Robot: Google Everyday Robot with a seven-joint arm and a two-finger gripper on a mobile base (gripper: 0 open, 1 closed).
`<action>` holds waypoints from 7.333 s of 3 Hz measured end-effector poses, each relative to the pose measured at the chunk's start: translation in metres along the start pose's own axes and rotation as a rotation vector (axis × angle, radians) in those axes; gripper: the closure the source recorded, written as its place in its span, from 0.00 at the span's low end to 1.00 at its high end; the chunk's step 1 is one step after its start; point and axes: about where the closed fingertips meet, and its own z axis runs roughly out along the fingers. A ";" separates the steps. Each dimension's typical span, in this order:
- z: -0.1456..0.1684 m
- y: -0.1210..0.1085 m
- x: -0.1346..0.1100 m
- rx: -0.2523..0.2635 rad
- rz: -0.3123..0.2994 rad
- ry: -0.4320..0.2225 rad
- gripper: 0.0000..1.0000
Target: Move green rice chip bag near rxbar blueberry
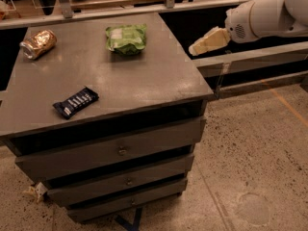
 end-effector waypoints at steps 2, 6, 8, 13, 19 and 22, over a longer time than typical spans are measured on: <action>0.003 0.009 -0.001 -0.007 0.022 -0.018 0.00; 0.112 0.047 -0.038 -0.083 -0.010 -0.221 0.00; 0.169 0.056 -0.050 -0.129 -0.064 -0.227 0.00; 0.244 0.089 -0.072 -0.217 -0.099 -0.229 0.00; 0.220 0.102 -0.084 -0.288 -0.087 -0.304 1.00; 0.119 0.085 -0.116 -0.308 -0.077 -0.429 1.00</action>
Offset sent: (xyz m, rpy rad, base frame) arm -0.0105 0.0132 -0.0032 0.0674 0.0027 -0.0122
